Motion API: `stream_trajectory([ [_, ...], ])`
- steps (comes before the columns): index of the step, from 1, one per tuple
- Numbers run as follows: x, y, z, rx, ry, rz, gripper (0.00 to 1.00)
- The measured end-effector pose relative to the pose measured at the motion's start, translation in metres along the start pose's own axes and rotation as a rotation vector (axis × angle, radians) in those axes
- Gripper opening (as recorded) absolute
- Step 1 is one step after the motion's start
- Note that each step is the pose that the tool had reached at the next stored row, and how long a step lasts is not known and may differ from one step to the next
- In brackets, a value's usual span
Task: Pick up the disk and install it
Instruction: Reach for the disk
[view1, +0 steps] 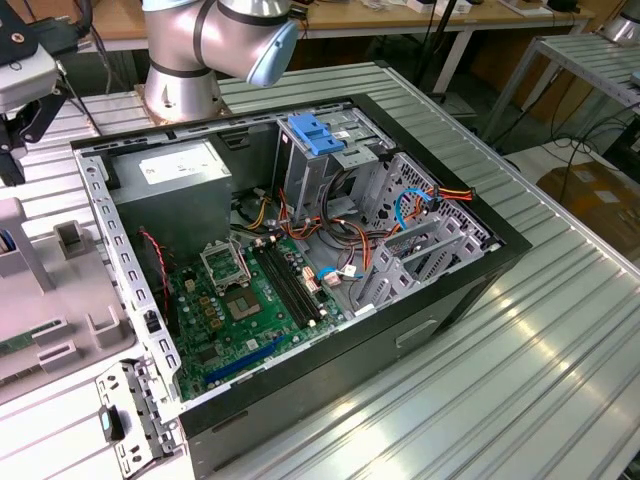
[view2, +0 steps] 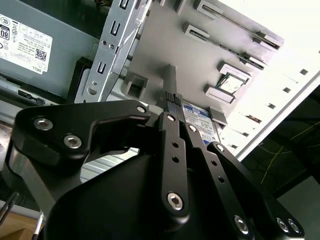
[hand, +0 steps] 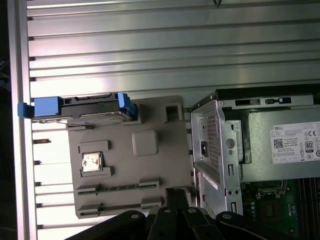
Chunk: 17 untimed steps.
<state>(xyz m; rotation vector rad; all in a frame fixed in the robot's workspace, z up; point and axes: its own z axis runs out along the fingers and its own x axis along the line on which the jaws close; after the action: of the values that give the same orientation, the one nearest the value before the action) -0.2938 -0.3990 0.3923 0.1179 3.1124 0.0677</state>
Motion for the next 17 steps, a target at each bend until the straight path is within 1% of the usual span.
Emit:
stream_trajectory([
  [2,0.0035,-0.0003,0.0001,0.0001,0.0001,0.000,0.11],
  [12,0.0099,-0.0008,0.0008,0.0000,0.0000,0.000,0.11],
  [17,0.0143,-0.0012,0.0013,0.0000,0.0000,0.000,0.11],
])
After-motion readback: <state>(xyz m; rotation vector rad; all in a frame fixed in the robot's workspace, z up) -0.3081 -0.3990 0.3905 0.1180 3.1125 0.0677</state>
